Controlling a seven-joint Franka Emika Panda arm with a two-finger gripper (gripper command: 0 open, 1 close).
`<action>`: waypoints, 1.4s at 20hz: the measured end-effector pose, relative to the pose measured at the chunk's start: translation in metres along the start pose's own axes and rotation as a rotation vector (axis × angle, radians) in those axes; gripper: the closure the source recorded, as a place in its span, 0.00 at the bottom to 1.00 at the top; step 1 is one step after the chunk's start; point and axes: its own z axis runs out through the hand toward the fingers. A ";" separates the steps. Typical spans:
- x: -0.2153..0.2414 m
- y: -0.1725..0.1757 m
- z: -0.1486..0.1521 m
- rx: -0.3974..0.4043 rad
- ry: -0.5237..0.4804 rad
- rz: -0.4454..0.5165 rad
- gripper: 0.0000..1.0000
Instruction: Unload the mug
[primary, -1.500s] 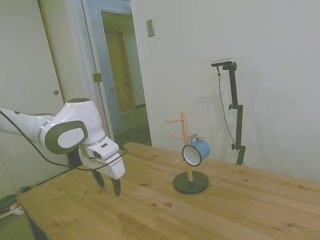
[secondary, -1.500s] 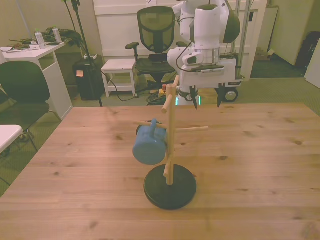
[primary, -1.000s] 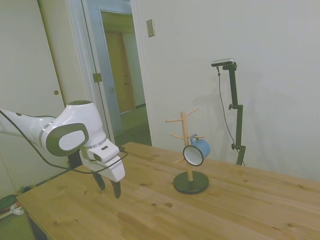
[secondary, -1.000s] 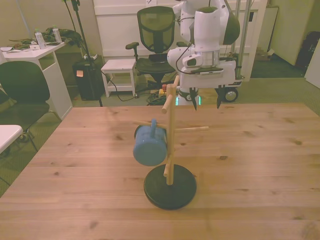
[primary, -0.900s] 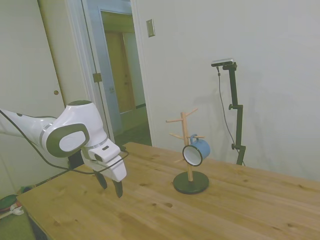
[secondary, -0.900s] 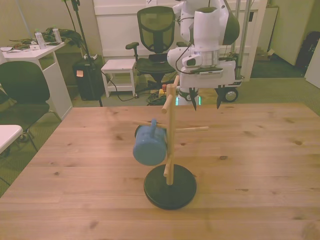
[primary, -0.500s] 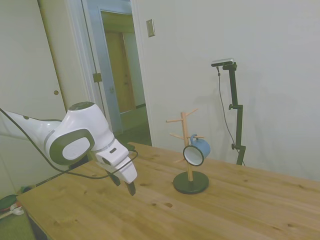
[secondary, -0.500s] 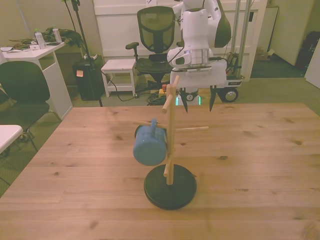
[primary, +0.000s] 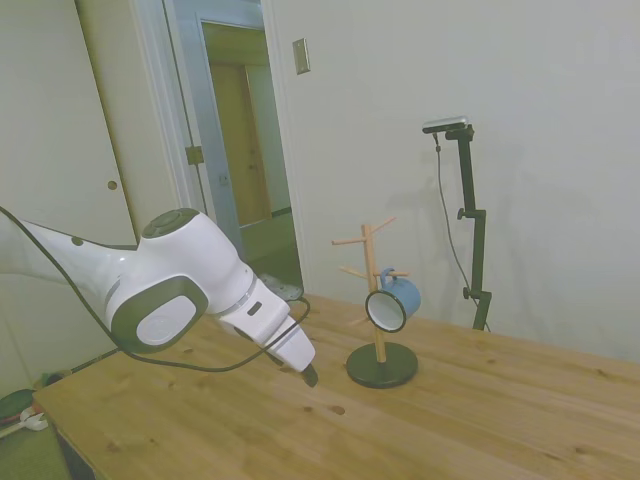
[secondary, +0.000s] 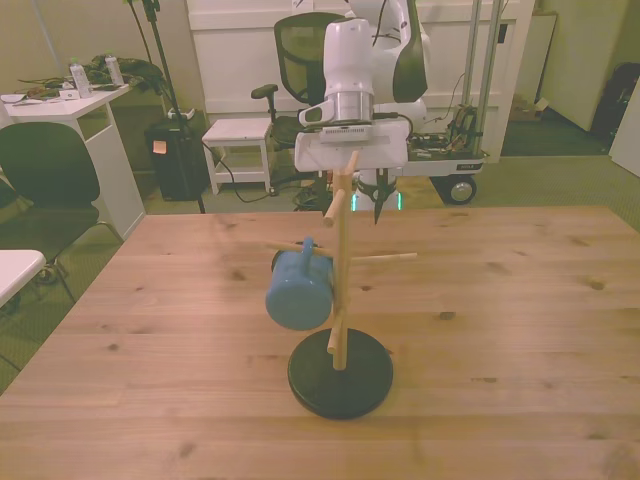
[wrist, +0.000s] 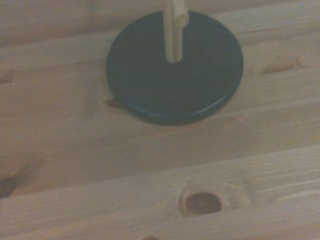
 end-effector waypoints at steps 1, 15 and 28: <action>0.005 -0.001 0.002 0.006 0.012 0.000 0.00; 0.032 -0.023 0.035 0.096 0.134 -0.071 0.00; 0.038 -0.020 0.036 0.192 0.129 -0.094 0.00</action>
